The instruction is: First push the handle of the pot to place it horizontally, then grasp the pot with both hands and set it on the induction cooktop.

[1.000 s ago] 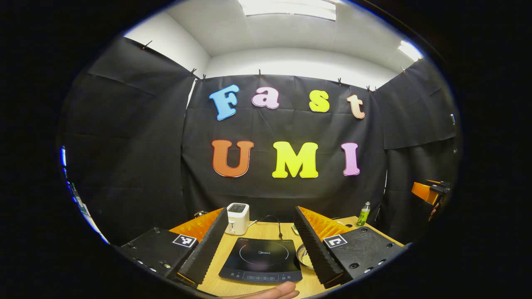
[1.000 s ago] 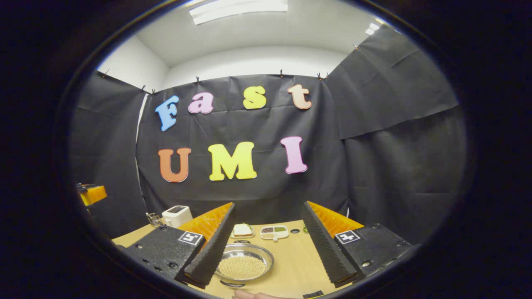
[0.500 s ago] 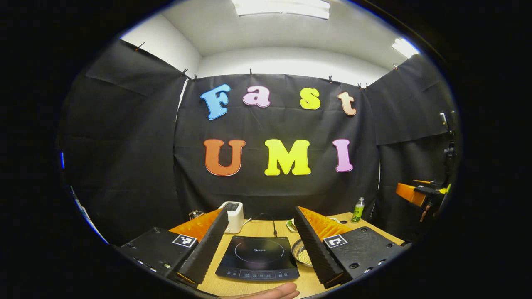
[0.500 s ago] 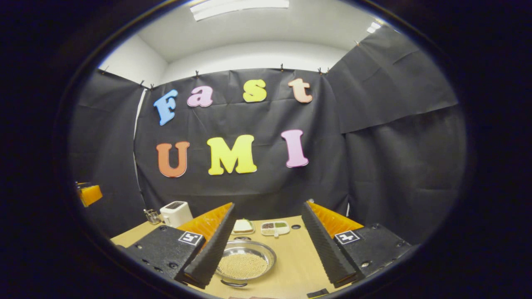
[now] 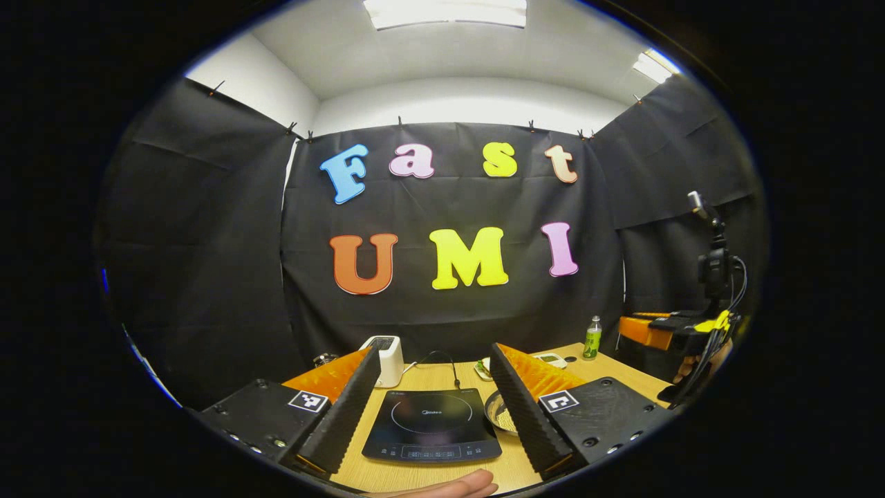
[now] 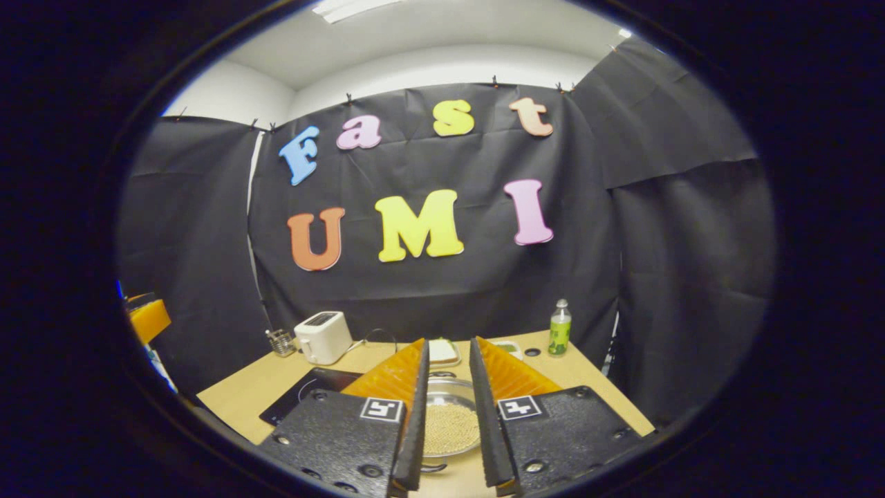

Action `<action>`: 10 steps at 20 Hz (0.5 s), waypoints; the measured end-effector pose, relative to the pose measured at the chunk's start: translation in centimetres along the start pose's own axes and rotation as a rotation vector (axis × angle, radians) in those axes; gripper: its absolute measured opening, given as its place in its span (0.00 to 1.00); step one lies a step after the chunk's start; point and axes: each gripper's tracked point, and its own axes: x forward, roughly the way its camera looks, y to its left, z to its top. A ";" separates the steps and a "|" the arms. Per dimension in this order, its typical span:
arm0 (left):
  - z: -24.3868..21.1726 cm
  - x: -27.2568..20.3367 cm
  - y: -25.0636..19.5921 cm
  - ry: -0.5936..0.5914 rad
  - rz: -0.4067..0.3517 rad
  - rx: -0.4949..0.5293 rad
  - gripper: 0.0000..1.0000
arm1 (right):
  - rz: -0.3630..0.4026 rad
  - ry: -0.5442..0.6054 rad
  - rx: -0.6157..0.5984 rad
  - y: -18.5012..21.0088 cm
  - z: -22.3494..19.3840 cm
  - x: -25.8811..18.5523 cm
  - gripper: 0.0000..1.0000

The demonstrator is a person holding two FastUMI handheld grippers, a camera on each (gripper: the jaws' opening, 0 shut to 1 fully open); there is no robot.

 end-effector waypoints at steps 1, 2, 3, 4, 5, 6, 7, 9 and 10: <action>0.0 -0.2 0.0 0.000 -0.002 0.000 0.95 | 0.027 0.042 0.006 0.9 -1.3 0.5 0.20; -0.2 -0.2 -0.1 0.001 -0.006 -0.001 0.95 | 0.049 0.090 0.013 1.6 -2.8 1.2 0.20; -0.3 -0.3 0.0 0.003 -0.008 0.000 0.96 | 0.061 0.141 0.024 2.1 -4.3 1.7 0.02; -0.3 -0.5 0.1 0.004 -0.007 0.003 0.95 | 0.079 0.194 0.029 2.6 -6.0 2.1 0.04; -0.3 -0.5 0.3 0.006 -0.003 0.004 0.95 | 0.091 0.243 0.043 3.2 -7.5 2.6 0.04; -0.5 -0.8 0.5 0.006 0.001 0.004 0.96 | 0.096 0.286 0.050 3.5 -9.0 3.1 0.04; -0.5 -0.8 0.7 0.005 0.004 0.003 0.96 | 0.092 0.323 0.051 3.7 -10.5 3.5 0.04; -0.7 -0.8 1.1 0.006 0.008 0.001 0.96 | 0.100 0.381 0.044 4.5 -12.9 4.2 0.04; -0.9 -0.9 1.3 0.007 0.013 -0.001 0.96 | 0.101 0.405 0.032 5.0 -14.1 4.5 0.04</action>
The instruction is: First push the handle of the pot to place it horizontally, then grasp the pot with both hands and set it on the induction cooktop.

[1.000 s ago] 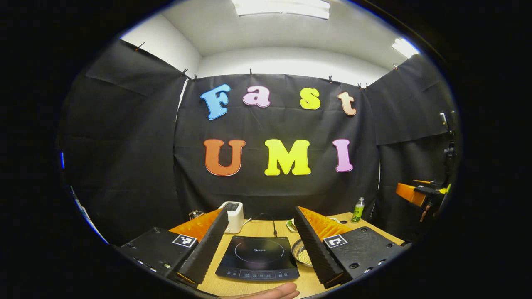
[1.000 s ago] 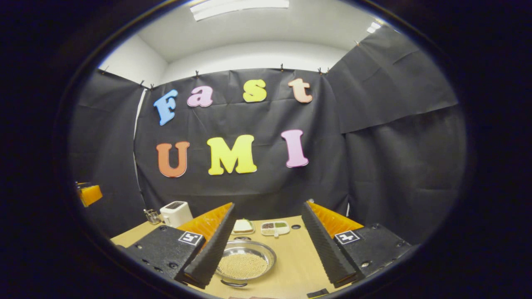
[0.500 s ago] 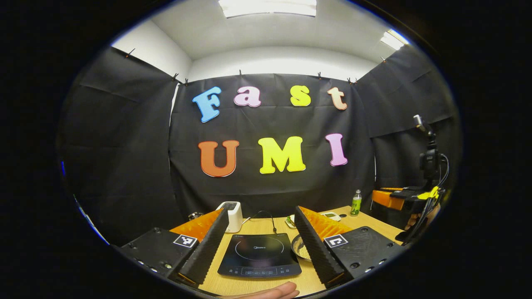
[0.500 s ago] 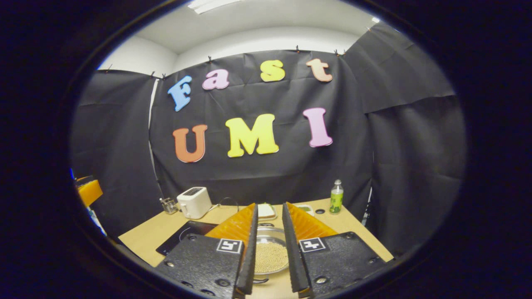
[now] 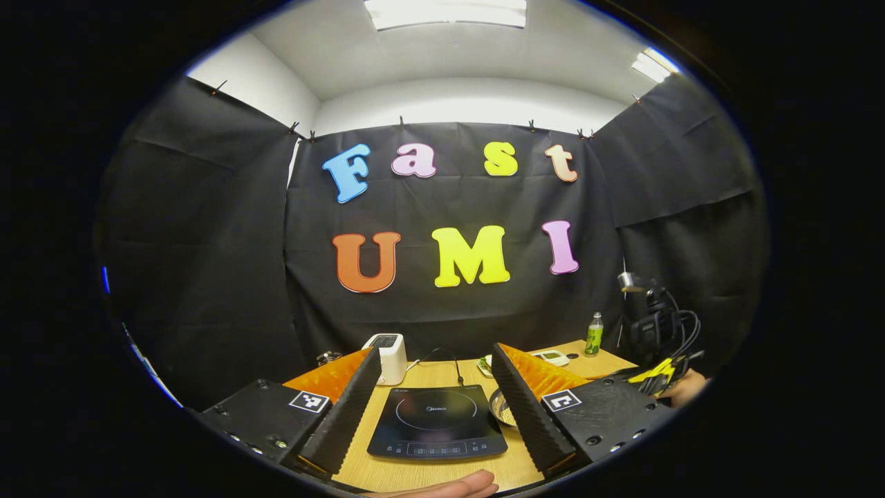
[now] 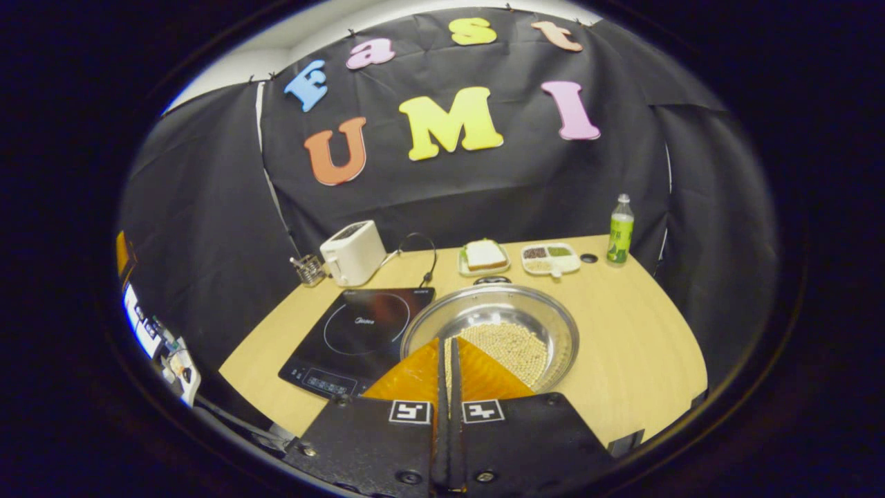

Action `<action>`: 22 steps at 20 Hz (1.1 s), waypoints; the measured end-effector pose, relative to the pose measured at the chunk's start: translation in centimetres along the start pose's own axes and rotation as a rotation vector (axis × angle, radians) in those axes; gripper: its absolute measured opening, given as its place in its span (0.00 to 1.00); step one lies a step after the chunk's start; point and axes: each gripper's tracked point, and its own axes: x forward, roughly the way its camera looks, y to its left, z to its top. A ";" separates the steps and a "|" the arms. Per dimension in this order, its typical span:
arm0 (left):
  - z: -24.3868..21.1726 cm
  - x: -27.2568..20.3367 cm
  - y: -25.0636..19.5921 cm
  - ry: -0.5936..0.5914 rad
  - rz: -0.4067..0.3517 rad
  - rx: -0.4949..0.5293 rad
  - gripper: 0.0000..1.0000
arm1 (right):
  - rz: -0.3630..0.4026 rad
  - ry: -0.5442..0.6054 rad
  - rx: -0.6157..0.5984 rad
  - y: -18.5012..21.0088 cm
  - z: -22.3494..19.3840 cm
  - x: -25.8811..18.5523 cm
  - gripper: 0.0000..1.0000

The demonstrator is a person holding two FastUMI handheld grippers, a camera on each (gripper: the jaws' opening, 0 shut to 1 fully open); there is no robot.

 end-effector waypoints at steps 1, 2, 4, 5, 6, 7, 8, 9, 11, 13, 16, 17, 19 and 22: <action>-0.1 0.1 0.3 0.003 0.004 -0.002 0.95 | -0.002 0.019 -0.008 0.2 -0.9 0.8 0.04; -0.4 0.1 0.5 0.006 0.008 -0.005 0.95 | 0.000 0.046 -0.012 0.6 -2.0 1.5 0.00; -0.8 0.1 0.9 0.016 0.014 -0.012 0.96 | 0.017 0.116 -0.010 1.5 -4.4 2.8 0.04; -1.1 0.2 1.0 0.022 0.012 -0.012 0.96 | 0.014 0.142 -0.007 1.6 -5.3 3.4 0.04; -1.3 0.2 1.0 0.029 0.011 -0.013 0.96 | 0.006 0.162 -0.001 1.5 -6.1 3.9 0.04; -1.6 0.3 1.1 0.033 0.013 -0.013 0.96 | -0.008 0.181 0.004 1.4 -6.7 4.5 0.04; -1.7 0.3 1.2 0.036 0.013 -0.012 0.96 | -0.019 0.203 0.013 1.3 -7.6 4.8 0.04; -1.9 0.4 1.2 0.038 0.012 -0.012 0.88 | -0.017 0.228 0.026 1.4 -8.4 5.1 0.04; -2.0 0.4 1.1 0.041 0.011 -0.010 0.96 | -0.011 0.269 0.041 1.6 -9.9 5.4 0.00; -2.3 0.6 1.2 0.048 0.011 -0.009 0.96 | -0.007 0.285 0.037 1.7 -10.7 5.7 0.01; -2.6 0.6 0.8 0.059 0.005 -0.012 0.96 | -0.009 0.320 0.037 1.7 -12.0 5.8 0.04; -2.8 0.7 0.9 0.061 0.005 -0.016 0.96 | -0.009 0.320 0.033 1.8 -12.0 5.8 0.00; -2.9 0.9 0.9 0.067 0.006 -0.024 0.96 | -0.013 0.315 0.023 1.6 -12.1 5.7 0.00; -2.7 0.9 0.9 0.064 0.007 -0.019 0.96 | 0.001 0.330 0.018 1.4 -13.0 5.2 0.04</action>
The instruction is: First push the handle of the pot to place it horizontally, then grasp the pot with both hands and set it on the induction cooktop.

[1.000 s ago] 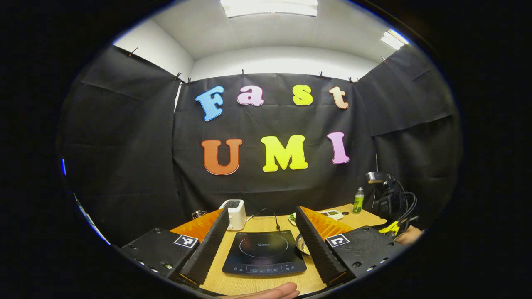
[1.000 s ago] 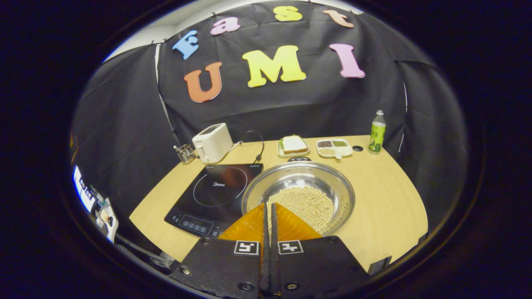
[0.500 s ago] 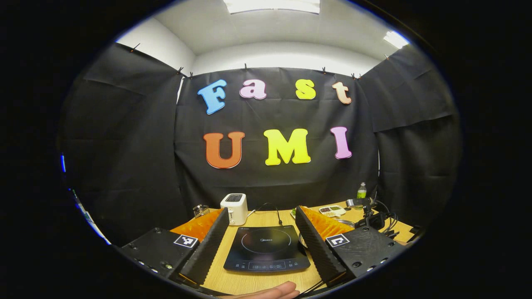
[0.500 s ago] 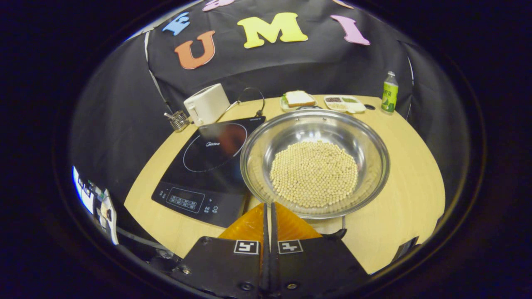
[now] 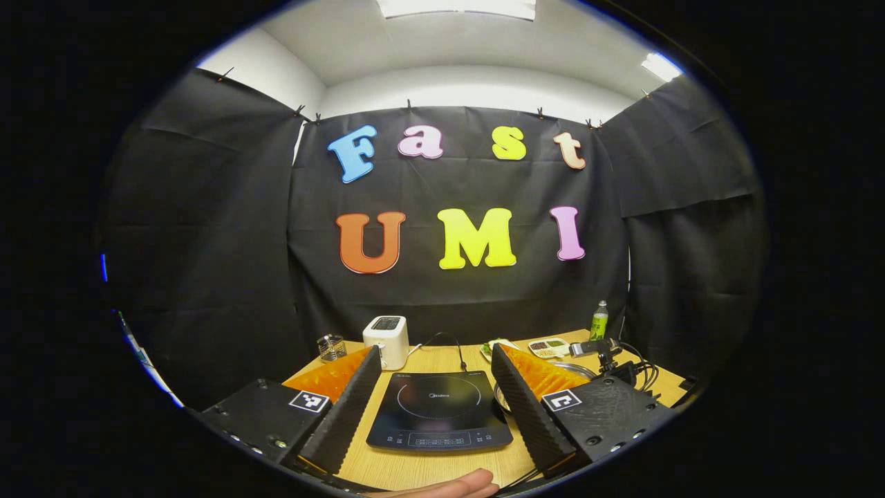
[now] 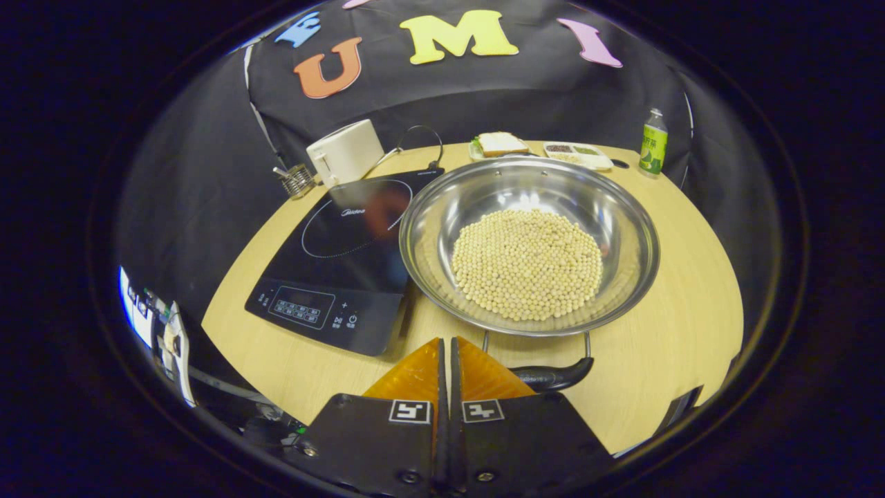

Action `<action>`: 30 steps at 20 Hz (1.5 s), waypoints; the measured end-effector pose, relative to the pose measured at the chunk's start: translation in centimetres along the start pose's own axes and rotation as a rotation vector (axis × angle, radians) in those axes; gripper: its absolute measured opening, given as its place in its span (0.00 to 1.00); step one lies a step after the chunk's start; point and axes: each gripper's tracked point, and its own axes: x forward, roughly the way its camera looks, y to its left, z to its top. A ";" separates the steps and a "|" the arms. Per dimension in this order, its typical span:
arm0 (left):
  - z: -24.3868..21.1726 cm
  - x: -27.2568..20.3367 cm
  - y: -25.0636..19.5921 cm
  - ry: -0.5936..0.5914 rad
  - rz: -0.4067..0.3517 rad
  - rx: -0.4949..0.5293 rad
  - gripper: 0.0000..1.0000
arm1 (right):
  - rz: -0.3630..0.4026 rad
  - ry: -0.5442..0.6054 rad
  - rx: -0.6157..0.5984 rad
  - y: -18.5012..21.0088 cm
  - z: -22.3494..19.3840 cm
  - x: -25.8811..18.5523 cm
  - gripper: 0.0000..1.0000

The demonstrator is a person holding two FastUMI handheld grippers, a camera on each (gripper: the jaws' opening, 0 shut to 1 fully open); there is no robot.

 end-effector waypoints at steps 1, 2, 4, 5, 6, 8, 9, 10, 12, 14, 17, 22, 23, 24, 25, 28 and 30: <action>0.3 -0.1 0.1 -0.015 0.011 0.008 0.96 | 0.006 0.007 -0.002 -0.1 -0.3 -0.1 0.04; 0.6 -0.2 0.4 -0.024 0.025 0.008 0.95 | 0.008 0.008 -0.009 -0.4 -0.5 -0.3 0.01; 0.5 -0.4 0.1 -0.030 0.027 -0.001 0.96 | 0.003 0.000 -0.016 -1.0 -0.5 -0.4 0.04; 0.5 -0.5 -0.1 -0.031 0.024 -0.006 0.96 | 0.002 -0.001 -0.019 -1.3 -0.5 -0.4 0.04; 0.5 -0.6 -0.1 -0.027 0.024 -0.008 0.96 | 0.001 -0.002 -0.023 -1.5 -0.5 -0.4 0.00; 0.6 -0.8 -0.2 -0.028 0.024 -0.006 0.96 | -0.002 0.000 -0.032 -2.2 -0.6 -0.5 0.00; 0.6 -1.0 0.0 -0.027 0.033 -0.007 0.96 | 0.001 -0.001 -0.033 -2.5 -0.6 -0.5 0.01; 0.8 -1.3 0.0 -0.029 0.041 -0.011 0.96 | 0.006 0.001 -0.035 -2.8 -0.7 -0.6 0.04; 1.4 -1.9 0.0 -0.040 0.050 -0.016 0.96 | 0.012 0.001 -0.038 -3.5 -0.7 -0.8 0.04; 2.0 -2.3 0.2 -0.057 0.057 -0.014 0.95 | 0.009 0.001 -0.047 -4.2 -0.7 -1.0 0.04; 2.7 -3.3 -0.1 -0.077 0.056 -0.031 0.95 | -0.004 0.003 -0.103 -5.2 -0.8 -1.2 0.04; 3.3 -4.3 -1.1 -0.091 0.036 -0.024 0.96 | -0.043 0.012 -0.206 -7.4 -1.0 -1.6 0.04; 3.4 -4.4 -1.2 -0.091 0.037 -0.021 0.96 | -0.048 0.008 -0.220 -7.9 -0.9 -1.7 0.01; 3.6 -4.4 -1.3 -0.094 0.037 -0.019 0.95 | -0.047 0.002 -0.234 -8.3 -1.0 -1.8 0.04; 3.8 -4.5 -1.3 -0.099 0.037 -0.014 0.95 | -0.046 -0.003 -0.239 -8.7 -1.0 -1.9 0.04; 4.1 -4.4 -1.2 -0.122 0.051 0.001 0.95 | -0.055 -0.008 -0.254 -10.1 -1.0 -2.2 0.00; 3.8 -4.5 -1.2 -0.107 0.059 -0.010 0.95 | -0.070 -0.013 -0.267 -11.2 -0.8 -2.3 0.00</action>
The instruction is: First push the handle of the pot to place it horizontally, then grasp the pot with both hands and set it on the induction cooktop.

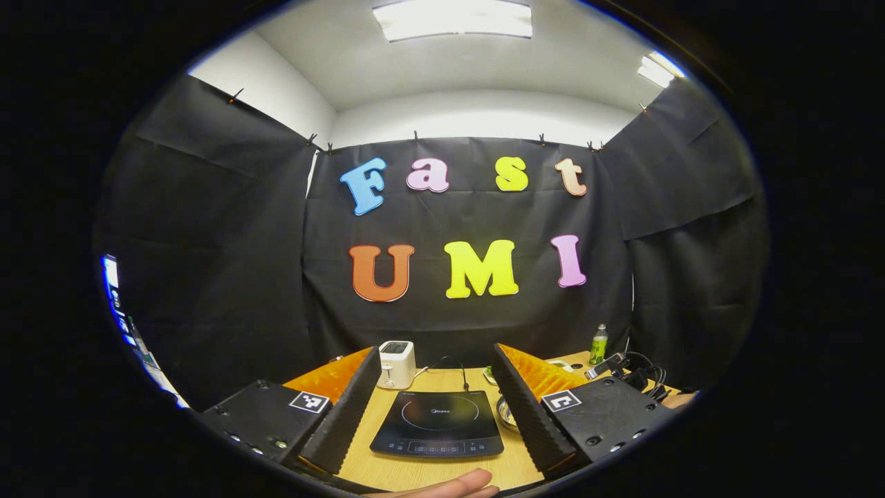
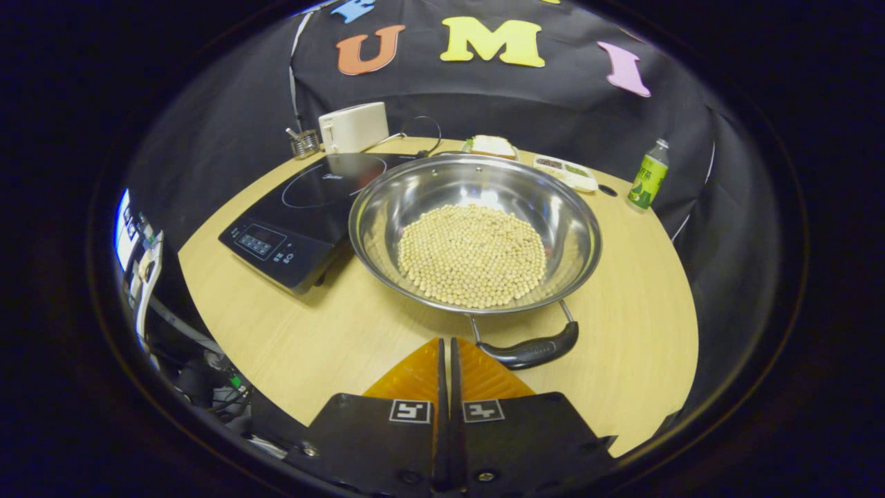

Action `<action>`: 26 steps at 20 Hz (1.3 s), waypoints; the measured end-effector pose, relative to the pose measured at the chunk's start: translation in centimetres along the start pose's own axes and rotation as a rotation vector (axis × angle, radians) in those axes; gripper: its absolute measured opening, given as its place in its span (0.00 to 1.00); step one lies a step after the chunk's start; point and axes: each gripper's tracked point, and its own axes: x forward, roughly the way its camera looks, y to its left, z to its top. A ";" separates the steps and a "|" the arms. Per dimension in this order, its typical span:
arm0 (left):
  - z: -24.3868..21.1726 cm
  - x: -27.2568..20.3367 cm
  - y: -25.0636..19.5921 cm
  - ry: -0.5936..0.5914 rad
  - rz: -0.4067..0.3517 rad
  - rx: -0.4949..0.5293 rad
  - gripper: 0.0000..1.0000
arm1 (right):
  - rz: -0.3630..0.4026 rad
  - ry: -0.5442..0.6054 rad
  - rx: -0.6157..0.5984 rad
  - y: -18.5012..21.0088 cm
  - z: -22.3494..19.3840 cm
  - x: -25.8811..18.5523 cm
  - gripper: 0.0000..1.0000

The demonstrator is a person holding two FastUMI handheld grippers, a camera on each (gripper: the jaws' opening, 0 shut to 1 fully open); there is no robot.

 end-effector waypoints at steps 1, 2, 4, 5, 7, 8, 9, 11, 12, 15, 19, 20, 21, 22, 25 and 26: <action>-0.3 -0.4 -0.1 0.011 0.001 -0.008 0.95 | -0.006 -0.008 -0.020 -0.6 0.0 0.0 0.00; -0.3 -0.6 -0.2 0.018 0.003 -0.015 0.95 | -0.013 -0.018 -0.043 -1.1 -0.1 0.1 0.01; -0.1 -0.6 0.0 0.016 0.013 -0.015 0.95 | -0.030 -0.038 -0.080 -2.4 -0.2 0.2 0.00; 0.0 -0.6 0.0 0.013 0.017 -0.013 0.96 | -0.037 -0.047 -0.090 -3.0 -0.1 0.3 0.04; -0.3 -0.2 -0.2 0.012 0.016 -0.011 0.95 | -0.052 -0.058 -0.097 -4.0 -0.2 0.3 0.00; -0.5 -0.2 -0.4 0.014 0.014 -0.012 0.95 | -0.059 -0.060 -0.094 -4.5 -0.2 0.4 0.04; -0.6 -0.4 -0.6 0.016 0.011 -0.013 0.95 | -0.063 -0.062 -0.085 -5.0 -0.2 0.4 0.04; -0.9 -0.1 -1.0 0.021 0.000 -0.011 0.95 | -0.075 -0.067 -0.062 -6.1 0.0 0.5 0.04; -1.2 0.1 -1.3 0.025 -0.005 -0.006 0.96 | -0.084 -0.071 -0.052 -6.7 0.0 0.6 0.04; -1.9 0.5 -1.7 0.042 -0.013 0.002 0.95 | -0.108 -0.087 -0.025 -8.2 0.4 0.8 0.04; -3.0 1.5 -1.6 0.065 -0.016 0.008 0.96 | -0.147 -0.134 -0.051 -9.9 1.6 1.1 0.04; -3.2 1.6 -1.6 0.070 -0.013 0.007 0.96 | -0.156 -0.141 -0.056 -10.3 1.8 1.1 0.04; -3.5 1.9 -1.7 0.074 -0.014 0.005 0.96 | -0.157 -0.147 -0.054 -10.5 2.2 1.2 0.04; -3.6 2.2 -1.7 0.077 -0.016 0.002 0.96 | -0.152 -0.148 -0.047 -10.6 2.3 1.4 0.04; -4.5 2.5 -1.9 0.092 -0.021 -0.002 0.96 | -0.173 -0.142 -0.042 -11.6 2.9 2.2 0.04; -4.8 2.7 -1.9 0.099 -0.022 -0.003 0.96 | -0.184 -0.140 -0.047 -12.0 3.1 2.6 0.04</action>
